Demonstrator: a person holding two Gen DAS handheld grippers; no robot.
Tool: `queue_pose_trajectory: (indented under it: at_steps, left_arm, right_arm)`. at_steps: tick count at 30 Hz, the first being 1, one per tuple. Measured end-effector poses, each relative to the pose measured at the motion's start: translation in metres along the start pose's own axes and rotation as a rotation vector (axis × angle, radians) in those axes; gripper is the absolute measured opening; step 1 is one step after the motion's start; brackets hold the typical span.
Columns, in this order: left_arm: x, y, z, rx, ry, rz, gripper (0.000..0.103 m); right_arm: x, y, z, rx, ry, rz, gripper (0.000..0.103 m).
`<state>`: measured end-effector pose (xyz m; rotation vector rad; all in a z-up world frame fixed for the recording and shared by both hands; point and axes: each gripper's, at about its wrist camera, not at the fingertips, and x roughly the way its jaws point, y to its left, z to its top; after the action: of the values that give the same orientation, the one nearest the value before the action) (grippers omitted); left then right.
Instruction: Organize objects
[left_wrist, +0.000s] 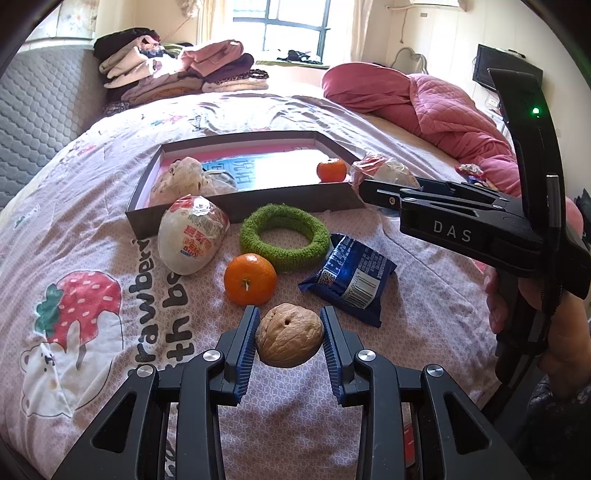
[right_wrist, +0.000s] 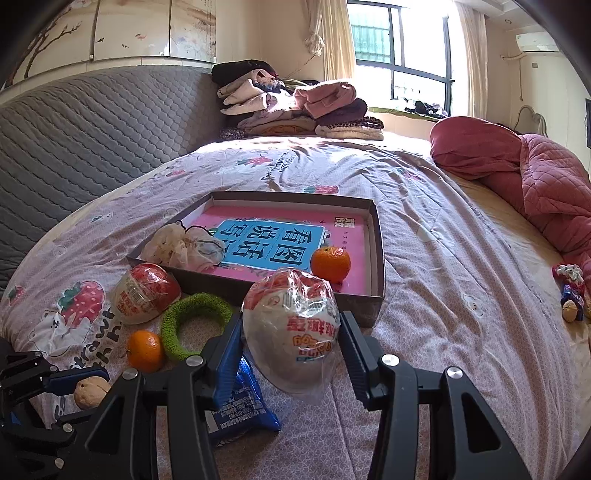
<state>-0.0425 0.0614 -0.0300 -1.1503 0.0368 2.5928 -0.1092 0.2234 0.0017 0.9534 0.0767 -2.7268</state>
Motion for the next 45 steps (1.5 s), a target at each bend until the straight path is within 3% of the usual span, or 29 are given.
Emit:
queue_pose_trajectory:
  at_steps: [24,45]
  left_arm:
    - [-0.007,0.015,0.029,-0.008,-0.059,0.037,0.034]
    - [-0.001,0.043,0.093,-0.021,-0.150,0.061,0.034]
  right_arm:
    - [-0.019,0.005,0.009,-0.008,-0.060,0.017,0.050]
    - [-0.029,0.010,0.046,-0.033,-0.141,0.020,0.050]
